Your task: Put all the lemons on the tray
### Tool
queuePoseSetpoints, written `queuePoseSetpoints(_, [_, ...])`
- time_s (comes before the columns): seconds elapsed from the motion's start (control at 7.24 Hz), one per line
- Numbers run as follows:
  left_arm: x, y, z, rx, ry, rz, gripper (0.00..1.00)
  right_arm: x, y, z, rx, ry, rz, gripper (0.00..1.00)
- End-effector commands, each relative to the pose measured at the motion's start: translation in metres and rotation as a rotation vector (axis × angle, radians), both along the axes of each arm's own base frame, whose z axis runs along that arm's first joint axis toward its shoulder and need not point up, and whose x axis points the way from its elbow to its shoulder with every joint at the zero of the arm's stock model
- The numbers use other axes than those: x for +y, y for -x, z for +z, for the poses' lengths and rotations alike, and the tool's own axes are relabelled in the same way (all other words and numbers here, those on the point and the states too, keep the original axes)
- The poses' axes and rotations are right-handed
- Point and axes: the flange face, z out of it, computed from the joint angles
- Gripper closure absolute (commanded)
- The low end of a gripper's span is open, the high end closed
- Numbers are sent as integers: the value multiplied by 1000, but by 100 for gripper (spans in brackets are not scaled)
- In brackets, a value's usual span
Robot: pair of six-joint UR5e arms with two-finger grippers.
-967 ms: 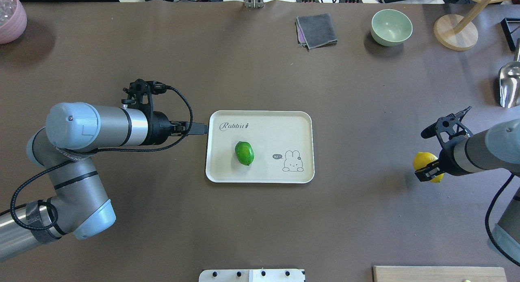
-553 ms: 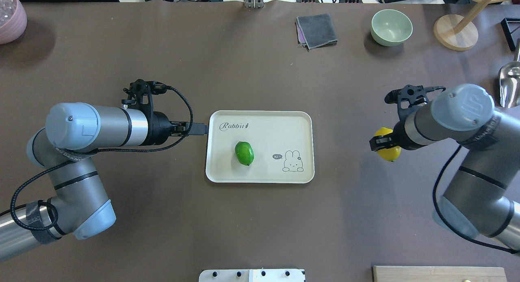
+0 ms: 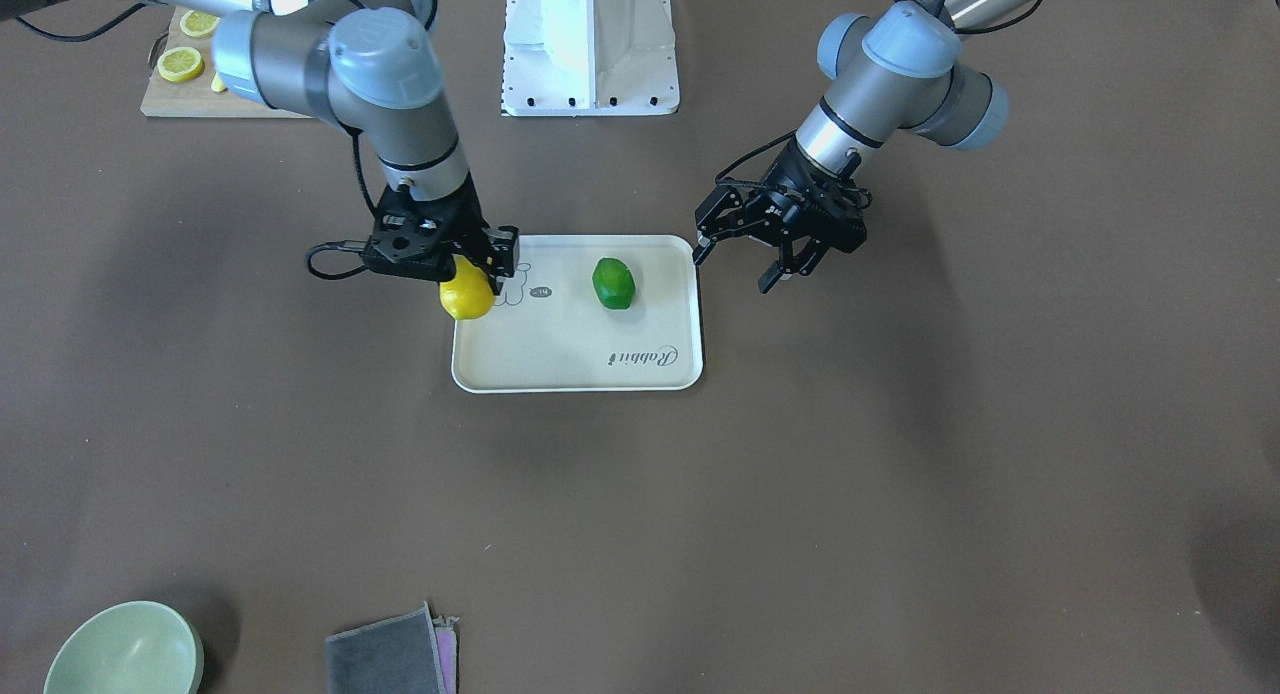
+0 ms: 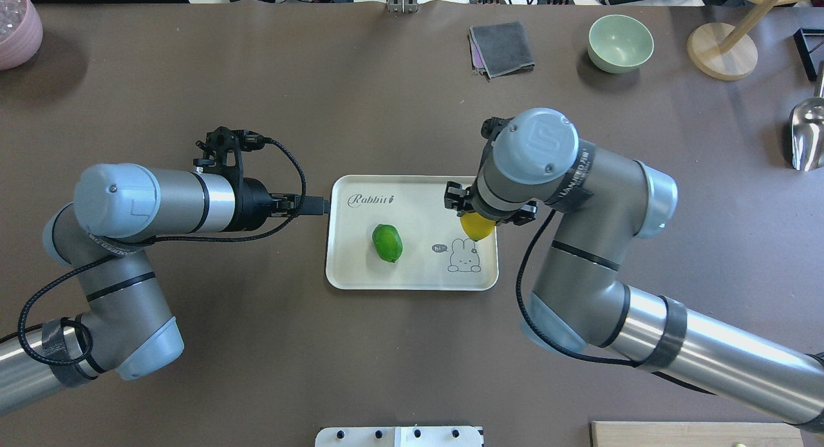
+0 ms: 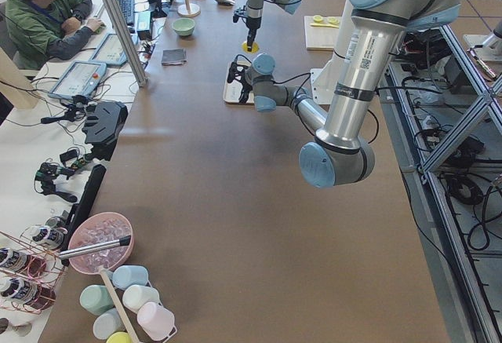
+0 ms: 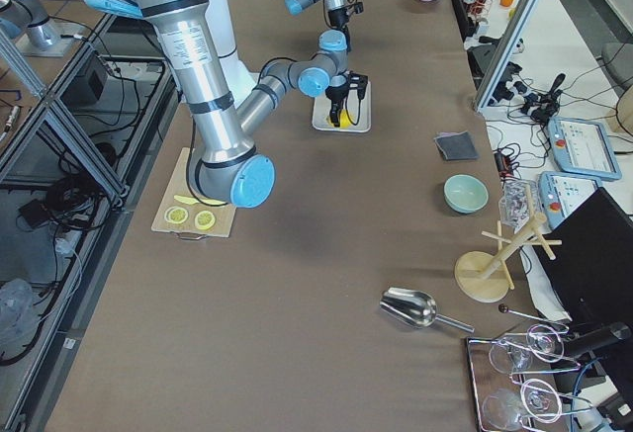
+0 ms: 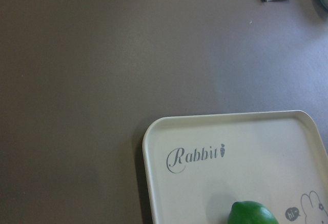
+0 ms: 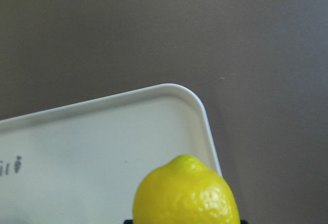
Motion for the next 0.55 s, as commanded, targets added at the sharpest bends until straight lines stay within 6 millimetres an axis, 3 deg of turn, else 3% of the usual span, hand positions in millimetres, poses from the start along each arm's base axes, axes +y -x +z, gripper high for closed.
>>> queuePoseSetpoints(0.0, [0,0,1,-1,1,0,1,-9,25,-15,19,-5,46,0])
queuePoseSetpoints(0.28, [0,0,1,-1,1,0,1,-20,-8,-14,13,-46,7,0])
queuePoseSetpoints(0.41, [0,0,1,-1,2,-1,1,-9,-40,-8,35,-84,-61,0])
